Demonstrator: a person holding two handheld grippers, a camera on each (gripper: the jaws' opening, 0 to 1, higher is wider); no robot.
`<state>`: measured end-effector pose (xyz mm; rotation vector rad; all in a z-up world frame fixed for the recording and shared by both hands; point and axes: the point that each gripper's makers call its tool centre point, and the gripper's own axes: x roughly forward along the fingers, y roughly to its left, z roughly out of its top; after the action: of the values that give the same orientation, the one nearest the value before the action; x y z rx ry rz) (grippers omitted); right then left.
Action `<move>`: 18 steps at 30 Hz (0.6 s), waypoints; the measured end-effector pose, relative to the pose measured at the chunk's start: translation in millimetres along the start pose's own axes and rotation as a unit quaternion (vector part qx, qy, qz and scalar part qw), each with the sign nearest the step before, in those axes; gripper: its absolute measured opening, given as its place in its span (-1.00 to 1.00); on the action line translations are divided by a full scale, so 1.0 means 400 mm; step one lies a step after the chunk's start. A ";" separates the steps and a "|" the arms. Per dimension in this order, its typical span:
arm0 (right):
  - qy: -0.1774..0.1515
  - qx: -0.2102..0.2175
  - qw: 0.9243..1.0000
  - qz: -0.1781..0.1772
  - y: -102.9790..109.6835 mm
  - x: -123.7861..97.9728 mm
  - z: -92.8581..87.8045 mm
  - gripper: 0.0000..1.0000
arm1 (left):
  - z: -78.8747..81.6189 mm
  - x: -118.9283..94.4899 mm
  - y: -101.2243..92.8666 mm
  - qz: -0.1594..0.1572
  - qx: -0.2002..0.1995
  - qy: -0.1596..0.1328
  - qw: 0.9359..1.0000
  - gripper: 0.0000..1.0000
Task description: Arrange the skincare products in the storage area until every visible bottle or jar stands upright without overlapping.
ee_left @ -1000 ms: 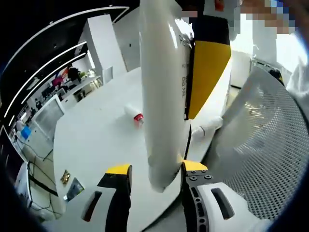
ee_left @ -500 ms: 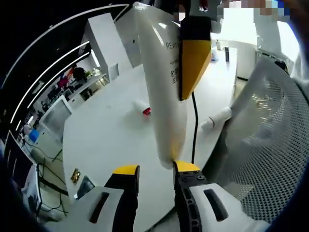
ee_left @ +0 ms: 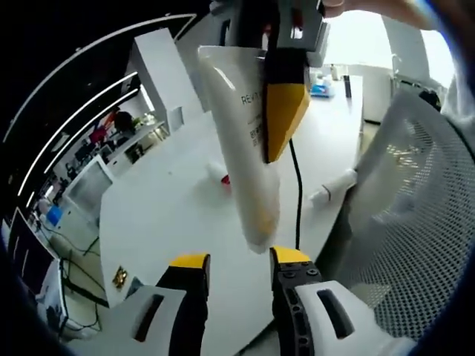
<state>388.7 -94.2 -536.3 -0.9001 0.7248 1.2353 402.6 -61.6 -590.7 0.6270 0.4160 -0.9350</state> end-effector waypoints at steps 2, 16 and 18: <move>-0.004 0.003 1.000 -0.002 -0.009 -0.003 -0.002 -0.98 | 0.002 -0.003 0.005 0.006 0.002 -0.001 1.000 -0.47; -0.005 0.029 0.999 -0.015 -0.086 -0.012 -0.034 -0.98 | -0.040 0.014 -0.021 -0.020 0.010 0.047 0.999 -0.65; -0.005 0.033 0.999 -0.019 -0.103 -0.014 -0.038 -0.98 | -0.041 0.014 -0.019 -0.020 0.005 0.047 0.999 -0.66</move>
<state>428.0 -113.7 -531.6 -0.8486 0.7332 1.1751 398.1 -57.6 -608.5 0.6761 0.5097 -0.9497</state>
